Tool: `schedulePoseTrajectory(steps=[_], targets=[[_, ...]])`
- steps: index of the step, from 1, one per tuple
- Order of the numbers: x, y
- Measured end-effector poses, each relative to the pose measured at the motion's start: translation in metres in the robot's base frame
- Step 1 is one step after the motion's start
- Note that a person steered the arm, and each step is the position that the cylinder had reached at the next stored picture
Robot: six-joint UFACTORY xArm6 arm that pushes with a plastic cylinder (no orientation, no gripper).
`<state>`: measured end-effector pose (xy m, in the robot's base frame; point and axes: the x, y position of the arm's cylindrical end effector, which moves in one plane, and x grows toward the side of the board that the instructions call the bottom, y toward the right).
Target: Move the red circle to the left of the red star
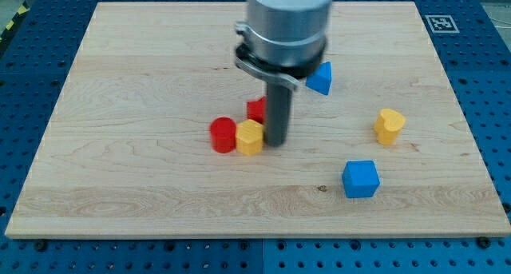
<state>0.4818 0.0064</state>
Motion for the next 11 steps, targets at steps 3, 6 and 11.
schedulePoseTrajectory(steps=[3,6,11], targets=[[-0.057,-0.054],[0.013,-0.117],[-0.028,-0.077]])
